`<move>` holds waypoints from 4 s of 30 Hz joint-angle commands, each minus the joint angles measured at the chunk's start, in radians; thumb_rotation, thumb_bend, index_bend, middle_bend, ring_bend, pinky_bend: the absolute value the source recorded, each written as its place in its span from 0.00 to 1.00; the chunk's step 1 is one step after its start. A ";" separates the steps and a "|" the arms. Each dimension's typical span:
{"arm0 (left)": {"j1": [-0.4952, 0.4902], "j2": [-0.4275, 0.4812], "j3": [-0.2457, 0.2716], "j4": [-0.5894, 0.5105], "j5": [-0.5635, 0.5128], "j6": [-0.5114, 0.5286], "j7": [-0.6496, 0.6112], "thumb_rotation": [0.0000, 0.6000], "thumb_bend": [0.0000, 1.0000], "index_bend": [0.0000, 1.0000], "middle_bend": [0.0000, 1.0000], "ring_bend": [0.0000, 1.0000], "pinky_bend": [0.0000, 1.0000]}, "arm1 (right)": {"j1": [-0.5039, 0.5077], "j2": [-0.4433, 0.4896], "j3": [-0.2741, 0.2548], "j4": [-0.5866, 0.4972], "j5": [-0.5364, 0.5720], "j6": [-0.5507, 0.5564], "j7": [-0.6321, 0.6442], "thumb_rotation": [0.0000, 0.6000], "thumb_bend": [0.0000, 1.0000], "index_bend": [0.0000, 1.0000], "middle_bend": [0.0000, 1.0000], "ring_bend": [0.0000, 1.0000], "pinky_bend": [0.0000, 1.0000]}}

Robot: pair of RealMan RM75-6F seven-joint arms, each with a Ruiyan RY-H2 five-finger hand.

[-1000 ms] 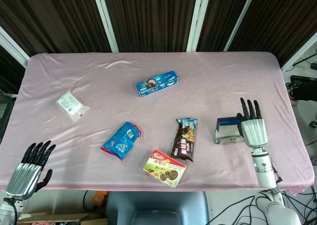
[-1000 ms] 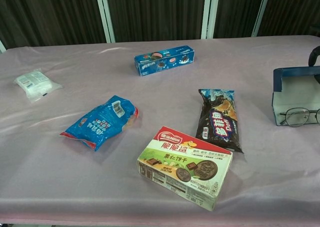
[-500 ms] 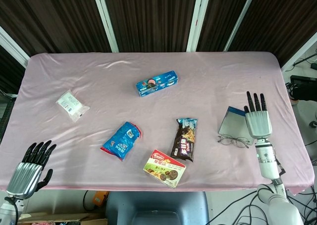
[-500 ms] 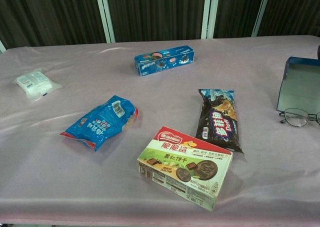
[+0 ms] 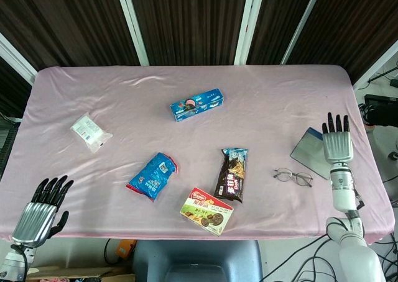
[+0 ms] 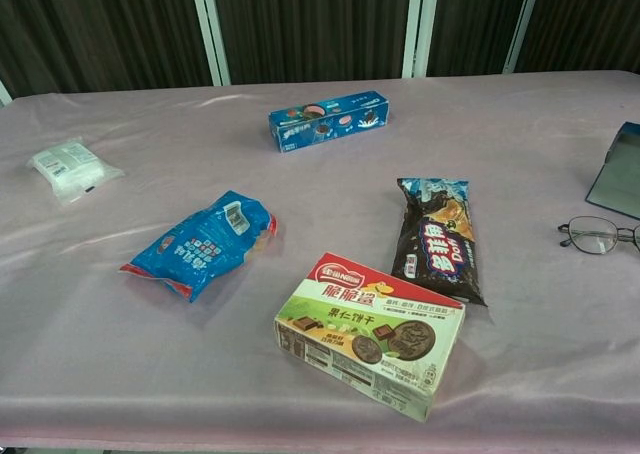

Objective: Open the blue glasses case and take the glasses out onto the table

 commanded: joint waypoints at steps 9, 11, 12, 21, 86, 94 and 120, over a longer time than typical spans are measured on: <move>0.002 0.000 0.004 -0.004 0.005 0.006 0.003 1.00 0.44 0.00 0.00 0.00 0.00 | -0.039 0.101 -0.049 -0.131 -0.039 0.001 0.064 1.00 0.26 0.15 0.00 0.00 0.00; 0.004 0.001 0.006 -0.004 0.009 0.010 0.002 1.00 0.44 0.00 0.00 0.00 0.00 | -0.052 0.137 -0.057 -0.185 -0.048 0.027 0.090 1.00 0.24 0.16 0.00 0.00 0.00; 0.004 0.001 0.006 -0.004 0.011 0.011 0.001 1.00 0.44 0.00 0.00 0.00 0.00 | -0.057 0.156 -0.060 -0.220 -0.053 0.037 0.119 1.00 0.24 0.17 0.00 0.00 0.00; 0.006 0.003 0.007 -0.002 0.015 0.017 -0.007 1.00 0.44 0.00 0.00 0.00 0.00 | -0.101 0.444 -0.106 -0.725 -0.104 0.096 0.207 1.00 0.38 0.47 0.00 0.00 0.00; 0.015 0.027 0.015 0.009 0.045 0.050 -0.075 1.00 0.44 0.00 0.00 0.00 0.00 | -0.113 0.426 -0.187 -0.901 -0.038 -0.005 0.093 1.00 0.55 0.68 0.01 0.00 0.00; 0.017 0.030 0.016 0.010 0.049 0.056 -0.084 1.00 0.44 0.00 0.00 0.00 0.00 | -0.117 0.417 -0.188 -0.898 -0.036 0.002 0.092 1.00 0.55 0.71 0.03 0.00 0.00; 0.021 0.033 0.016 0.013 0.056 0.066 -0.100 1.00 0.44 0.00 0.00 0.00 0.00 | -0.114 0.389 -0.117 -0.906 -0.024 0.110 0.115 1.00 0.64 0.78 0.10 0.00 0.00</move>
